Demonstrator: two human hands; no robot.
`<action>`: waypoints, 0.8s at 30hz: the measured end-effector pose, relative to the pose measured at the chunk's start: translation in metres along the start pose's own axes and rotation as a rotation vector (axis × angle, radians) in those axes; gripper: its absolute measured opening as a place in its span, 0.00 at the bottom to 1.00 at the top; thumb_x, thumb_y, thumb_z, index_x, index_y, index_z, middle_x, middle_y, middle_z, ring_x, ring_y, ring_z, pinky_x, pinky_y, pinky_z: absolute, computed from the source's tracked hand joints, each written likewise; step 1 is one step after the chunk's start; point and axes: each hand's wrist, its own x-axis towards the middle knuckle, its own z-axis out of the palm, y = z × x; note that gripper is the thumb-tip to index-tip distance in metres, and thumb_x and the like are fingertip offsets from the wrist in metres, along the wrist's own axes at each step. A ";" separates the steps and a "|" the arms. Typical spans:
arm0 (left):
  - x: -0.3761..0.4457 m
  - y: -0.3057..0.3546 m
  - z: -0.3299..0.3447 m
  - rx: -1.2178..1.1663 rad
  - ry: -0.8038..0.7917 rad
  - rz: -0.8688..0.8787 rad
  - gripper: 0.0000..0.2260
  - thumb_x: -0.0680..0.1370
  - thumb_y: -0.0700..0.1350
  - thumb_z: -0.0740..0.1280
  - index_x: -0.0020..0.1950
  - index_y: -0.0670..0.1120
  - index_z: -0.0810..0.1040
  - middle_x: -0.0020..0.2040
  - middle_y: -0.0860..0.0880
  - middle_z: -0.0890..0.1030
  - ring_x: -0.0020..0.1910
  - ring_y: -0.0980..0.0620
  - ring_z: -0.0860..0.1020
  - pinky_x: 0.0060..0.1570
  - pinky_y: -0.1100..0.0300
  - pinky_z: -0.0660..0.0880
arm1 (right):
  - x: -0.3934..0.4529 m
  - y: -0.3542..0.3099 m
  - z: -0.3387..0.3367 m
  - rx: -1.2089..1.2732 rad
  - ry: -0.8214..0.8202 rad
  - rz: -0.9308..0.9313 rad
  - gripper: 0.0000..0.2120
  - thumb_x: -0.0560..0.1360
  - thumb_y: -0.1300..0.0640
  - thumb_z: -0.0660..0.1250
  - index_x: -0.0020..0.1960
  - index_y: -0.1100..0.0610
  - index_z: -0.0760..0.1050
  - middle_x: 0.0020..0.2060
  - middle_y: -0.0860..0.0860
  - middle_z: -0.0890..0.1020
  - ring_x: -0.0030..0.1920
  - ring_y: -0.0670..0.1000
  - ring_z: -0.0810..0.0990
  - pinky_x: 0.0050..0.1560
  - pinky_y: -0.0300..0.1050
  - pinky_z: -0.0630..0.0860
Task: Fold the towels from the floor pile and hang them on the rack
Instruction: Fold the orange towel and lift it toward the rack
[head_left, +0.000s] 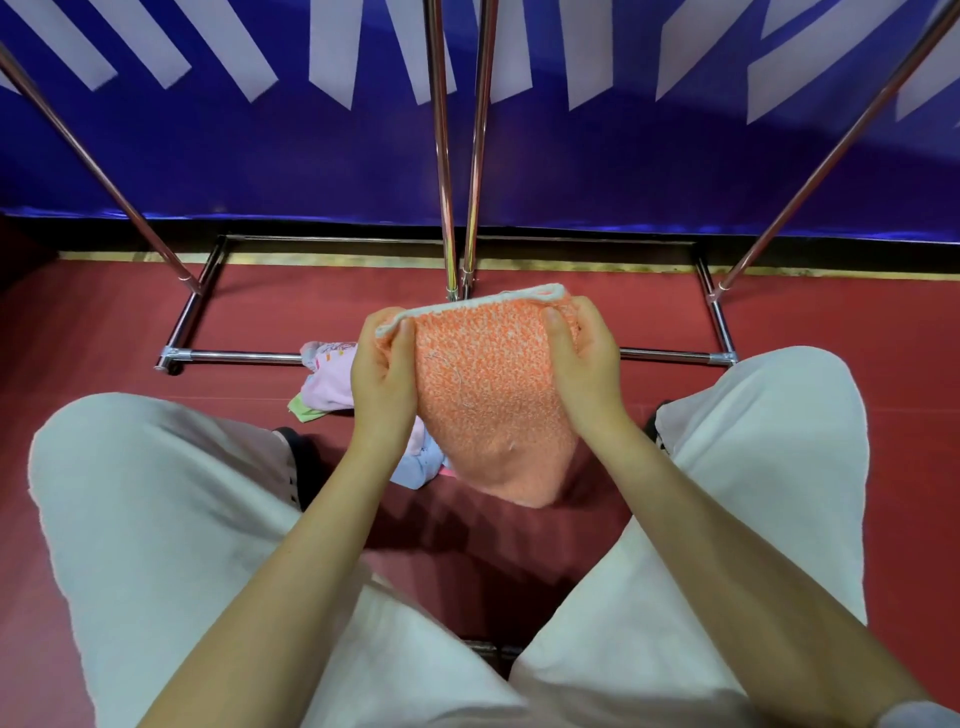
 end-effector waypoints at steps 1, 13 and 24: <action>0.000 0.001 0.001 -0.014 0.009 -0.015 0.06 0.83 0.40 0.59 0.53 0.42 0.74 0.46 0.58 0.75 0.44 0.70 0.73 0.51 0.73 0.69 | -0.001 -0.001 0.001 0.014 0.007 -0.006 0.07 0.81 0.57 0.60 0.50 0.60 0.74 0.38 0.51 0.74 0.38 0.43 0.70 0.42 0.38 0.68; -0.018 -0.010 0.021 -0.243 -0.268 -0.395 0.09 0.78 0.50 0.66 0.54 0.48 0.82 0.53 0.47 0.84 0.54 0.53 0.82 0.60 0.52 0.77 | 0.003 -0.006 0.013 0.135 0.008 0.100 0.08 0.80 0.58 0.61 0.50 0.61 0.77 0.40 0.56 0.78 0.42 0.44 0.75 0.45 0.38 0.72; 0.010 -0.006 0.015 -0.156 0.048 -0.352 0.09 0.81 0.49 0.62 0.43 0.51 0.77 0.42 0.54 0.79 0.44 0.56 0.76 0.48 0.60 0.73 | 0.004 0.011 0.013 -0.142 0.119 0.035 0.06 0.80 0.53 0.61 0.49 0.56 0.72 0.34 0.43 0.72 0.34 0.40 0.69 0.39 0.39 0.68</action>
